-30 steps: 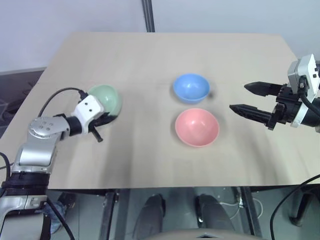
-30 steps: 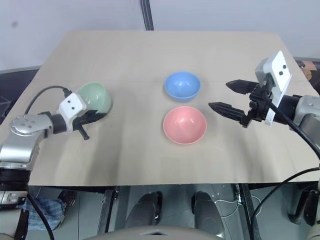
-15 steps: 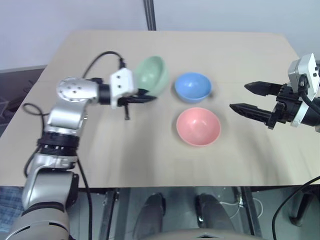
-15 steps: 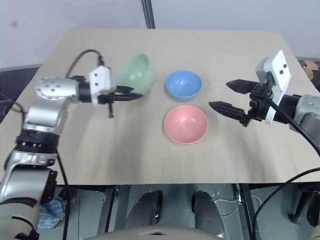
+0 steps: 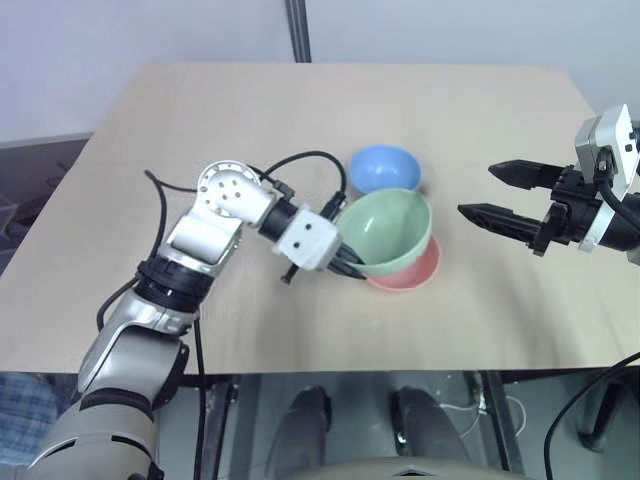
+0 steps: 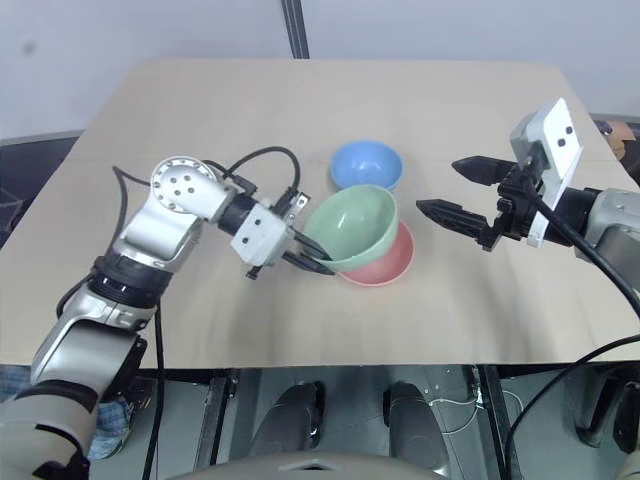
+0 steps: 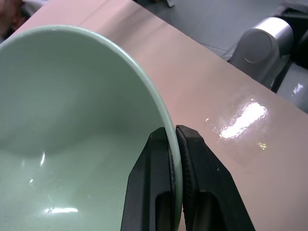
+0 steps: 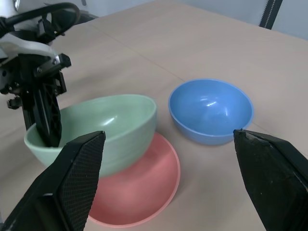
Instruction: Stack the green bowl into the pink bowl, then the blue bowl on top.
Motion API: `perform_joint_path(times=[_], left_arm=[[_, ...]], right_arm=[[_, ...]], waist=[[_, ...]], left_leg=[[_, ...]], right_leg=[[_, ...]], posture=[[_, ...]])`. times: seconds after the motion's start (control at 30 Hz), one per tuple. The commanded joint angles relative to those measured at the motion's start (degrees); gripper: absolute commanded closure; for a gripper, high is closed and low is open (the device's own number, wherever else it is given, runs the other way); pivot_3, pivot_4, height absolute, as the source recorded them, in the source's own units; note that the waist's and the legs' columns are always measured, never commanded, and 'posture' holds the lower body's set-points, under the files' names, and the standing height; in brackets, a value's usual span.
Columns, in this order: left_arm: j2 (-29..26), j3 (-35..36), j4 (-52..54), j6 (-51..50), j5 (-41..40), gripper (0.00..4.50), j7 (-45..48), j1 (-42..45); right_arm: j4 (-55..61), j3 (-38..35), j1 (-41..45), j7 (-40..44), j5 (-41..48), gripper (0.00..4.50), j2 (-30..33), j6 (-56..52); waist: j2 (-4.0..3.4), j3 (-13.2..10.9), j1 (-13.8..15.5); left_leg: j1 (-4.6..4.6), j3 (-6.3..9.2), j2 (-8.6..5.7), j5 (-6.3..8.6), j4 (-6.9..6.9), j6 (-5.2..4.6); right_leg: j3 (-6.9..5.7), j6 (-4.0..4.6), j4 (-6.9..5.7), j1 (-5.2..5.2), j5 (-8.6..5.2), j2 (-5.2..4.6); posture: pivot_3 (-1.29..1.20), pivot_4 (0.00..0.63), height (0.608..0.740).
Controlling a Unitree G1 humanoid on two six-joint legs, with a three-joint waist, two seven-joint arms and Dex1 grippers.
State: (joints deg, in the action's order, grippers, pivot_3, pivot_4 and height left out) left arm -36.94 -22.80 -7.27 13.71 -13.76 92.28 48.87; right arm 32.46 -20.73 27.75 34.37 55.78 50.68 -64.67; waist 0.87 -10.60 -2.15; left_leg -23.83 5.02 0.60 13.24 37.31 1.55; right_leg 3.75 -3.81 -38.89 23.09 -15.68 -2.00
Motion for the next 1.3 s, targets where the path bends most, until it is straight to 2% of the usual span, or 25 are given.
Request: perform_joint_path(times=[0.03,0.1,0.2,0.27,0.3,0.33,0.4,0.43,0.5,0.7,0.83,1.1,1.17,1.3], left_arm=[[2.1,-0.2,-0.6,3.4,-1.1,4.41,0.2,1.9],[3.1,-0.7,-0.9,3.8,-1.2,4.41,0.2,2.5],[4.2,-0.3,-2.0,3.9,-0.5,3.61,0.2,3.4],[5.1,0.6,-2.7,4.0,-0.2,2.74,0.0,3.6],[5.9,1.3,-3.1,5.0,0.0,2.55,-1.1,3.7],[6.5,1.7,-3.4,5.8,0.2,1.97,-2.0,3.8],[6.4,2.5,-2.7,4.2,-1.7,1.54,-0.8,3.3],[6.3,3.0,-2.2,2.2,-2.8,0.92,-0.7,3.2],[6.1,4.2,-2.5,-0.3,-3.9,0.07,-1.3,3.3],[5.3,10.5,-4.3,-12.2,-8.3,0.07,-6.0,3.6],[3.6,17.4,-4.1,-26.4,-14.7,0.07,-10.9,3.1],[-1.4,28.7,1.7,-46.6,-25.2,0.07,-19.4,-3.2],[-3.7,32.3,4.2,-50.7,-27.9,0.07,-21.4,-6.9],[-7.8,37.9,9.5,-54.9,-31.2,0.07,-23.1,-15.9]], right_arm=[[1.1,-1.2,0.1,-0.5,1.1,0.0,0.9,1.2],[1.1,-1.1,0.1,-0.7,1.1,0.0,0.9,1.3],[1.1,-1.0,-0.1,-1.0,1.3,0.0,1.0,1.4],[1.2,-1.0,-0.3,-1.2,1.5,0.0,1.1,1.5],[1.2,-1.0,-0.3,-1.3,1.5,0.0,1.1,1.5],[1.2,-1.1,-0.3,-1.3,1.5,0.0,1.1,1.6],[1.0,-0.9,-0.4,-1.3,1.4,0.0,1.3,1.7],[1.0,-0.9,-0.4,-1.2,1.4,0.0,1.3,1.7],[0.8,-0.5,-0.4,-1.0,1.2,0.0,1.4,1.9],[-0.1,1.2,-0.1,-0.6,-0.4,0.0,2.2,2.9],[-2.0,5.7,1.3,0.1,-5.3,0.0,3.9,5.2],[-12.0,24.3,13.0,2.4,-22.6,0.0,2.5,13.6],[-16.3,30.2,16.4,3.1,-28.8,0.0,0.4,17.3],[-23.8,36.7,22.3,4.6,-37.2,0.0,-4.2,23.7]], waist=[[0.0,0.0,0.0],[0.0,0.0,0.0],[0.0,0.0,0.0],[0.0,0.0,-0.1],[0.0,0.0,-0.1],[0.0,0.0,0.0],[0.0,0.0,0.0],[0.0,0.0,-0.1],[0.0,0.0,-0.1],[0.0,0.0,-0.2],[0.0,0.0,-0.3],[-0.03,0.0,-0.8],[-0.03,0.0,-0.9],[-0.04,0.0,-1.6]], left_leg=[[0.0,0.0,0.0,0.0,0.0,0.0],[0.0,0.0,0.0,0.0,0.01,0.0],[0.02,0.0,0.0,0.0,0.01,0.0],[0.02,0.0,0.0,0.0,0.01,0.0],[0.02,0.0,0.0,0.0,0.01,0.0],[0.02,0.0,0.0,0.0,0.02,0.0],[0.01,0.01,0.0,0.0,0.02,0.0],[0.01,0.01,0.0,0.0,0.02,0.0],[0.02,0.01,0.0,0.0,0.02,0.0],[0.03,0.02,0.01,0.0,0.03,0.0],[0.03,0.03,0.01,0.0,0.02,0.0],[0.07,0.06,0.04,0.0,0.0,0.01],[0.03,0.06,0.03,0.0,0.0,0.01],[0.01,0.0,0.02,-0.01,-0.03,0.02]], right_leg=[[0.0,0.0,0.0,0.0,0.0,0.0],[0.0,0.0,-0.01,0.0,0.0,0.0],[0.0,0.0,-0.03,0.0,0.0,0.0],[0.0,0.0,-0.04,0.0,0.0,0.01],[0.0,0.0,-0.04,0.0,0.0,0.01],[0.0,0.0,-0.03,0.0,0.0,0.01],[0.0,0.0,-0.03,0.0,0.0,0.01],[0.0,0.0,-0.03,0.0,0.0,0.01],[0.0,0.0,-0.04,0.0,0.0,0.01],[-0.01,-0.01,-0.05,0.0,0.0,0.01],[-0.02,-0.01,-0.05,0.0,0.0,0.01],[-0.04,-0.01,-0.06,0.01,-0.01,0.02],[-0.04,-0.01,-0.02,0.02,-0.01,0.0],[0.01,0.0,-0.05,0.1,0.0,-0.03]], posture=[[0.0,0.15,0.74],[0.0,0.15,0.74],[0.0,0.15,0.74],[0.0,0.15,0.74],[0.0,0.15,0.74],[0.0,0.15,0.74],[0.0,0.15,0.74],[0.0,0.15,0.74],[0.0,0.15,0.74],[0.0,0.15,0.74],[0.0,0.15,0.74],[0.0,0.15,0.74],[0.0,0.15,0.74],[0.0,0.15,0.74]])
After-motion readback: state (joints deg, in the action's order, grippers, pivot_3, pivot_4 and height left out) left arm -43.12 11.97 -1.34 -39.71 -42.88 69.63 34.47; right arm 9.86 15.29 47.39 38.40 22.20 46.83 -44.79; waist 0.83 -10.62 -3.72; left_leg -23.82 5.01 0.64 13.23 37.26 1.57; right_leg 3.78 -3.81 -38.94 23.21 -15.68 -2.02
